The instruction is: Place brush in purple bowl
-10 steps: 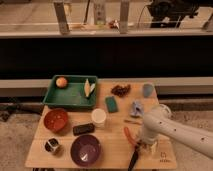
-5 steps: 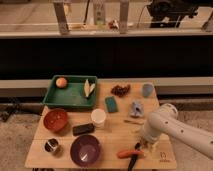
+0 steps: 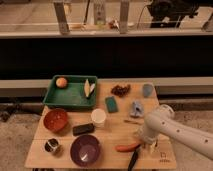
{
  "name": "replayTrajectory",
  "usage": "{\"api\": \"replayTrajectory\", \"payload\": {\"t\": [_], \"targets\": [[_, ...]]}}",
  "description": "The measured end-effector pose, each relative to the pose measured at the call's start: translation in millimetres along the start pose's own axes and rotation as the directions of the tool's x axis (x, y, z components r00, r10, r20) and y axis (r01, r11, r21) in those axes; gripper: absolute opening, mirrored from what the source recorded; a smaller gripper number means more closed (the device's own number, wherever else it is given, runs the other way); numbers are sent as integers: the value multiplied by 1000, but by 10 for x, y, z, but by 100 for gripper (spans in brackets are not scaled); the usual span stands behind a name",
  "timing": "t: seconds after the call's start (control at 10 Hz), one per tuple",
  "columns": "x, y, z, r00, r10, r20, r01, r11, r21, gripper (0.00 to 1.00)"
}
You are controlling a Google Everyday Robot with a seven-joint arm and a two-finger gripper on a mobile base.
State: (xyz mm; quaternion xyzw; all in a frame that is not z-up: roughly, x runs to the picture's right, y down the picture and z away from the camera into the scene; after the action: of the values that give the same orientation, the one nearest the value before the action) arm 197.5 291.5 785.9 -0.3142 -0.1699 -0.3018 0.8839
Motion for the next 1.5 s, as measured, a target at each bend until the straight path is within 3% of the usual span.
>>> {"api": "replayTrajectory", "payload": {"t": [0.4, 0.6, 0.7, 0.9, 1.1, 1.5], "targets": [[-35, -6, 75, 1000, -22, 5, 22, 1000, -8, 37], [-39, 12, 22, 1000, -23, 6, 23, 1000, -13, 13], [-37, 1, 16, 1000, -27, 5, 27, 1000, -12, 10], [-20, -41, 17, 1000, -13, 14, 13, 1000, -4, 16], [85, -200, -92, 1000, 21, 12, -21, 999, 44, 18], [205, -481, -714, 998, 9, -55, 0, 986, 169, 26]]}}
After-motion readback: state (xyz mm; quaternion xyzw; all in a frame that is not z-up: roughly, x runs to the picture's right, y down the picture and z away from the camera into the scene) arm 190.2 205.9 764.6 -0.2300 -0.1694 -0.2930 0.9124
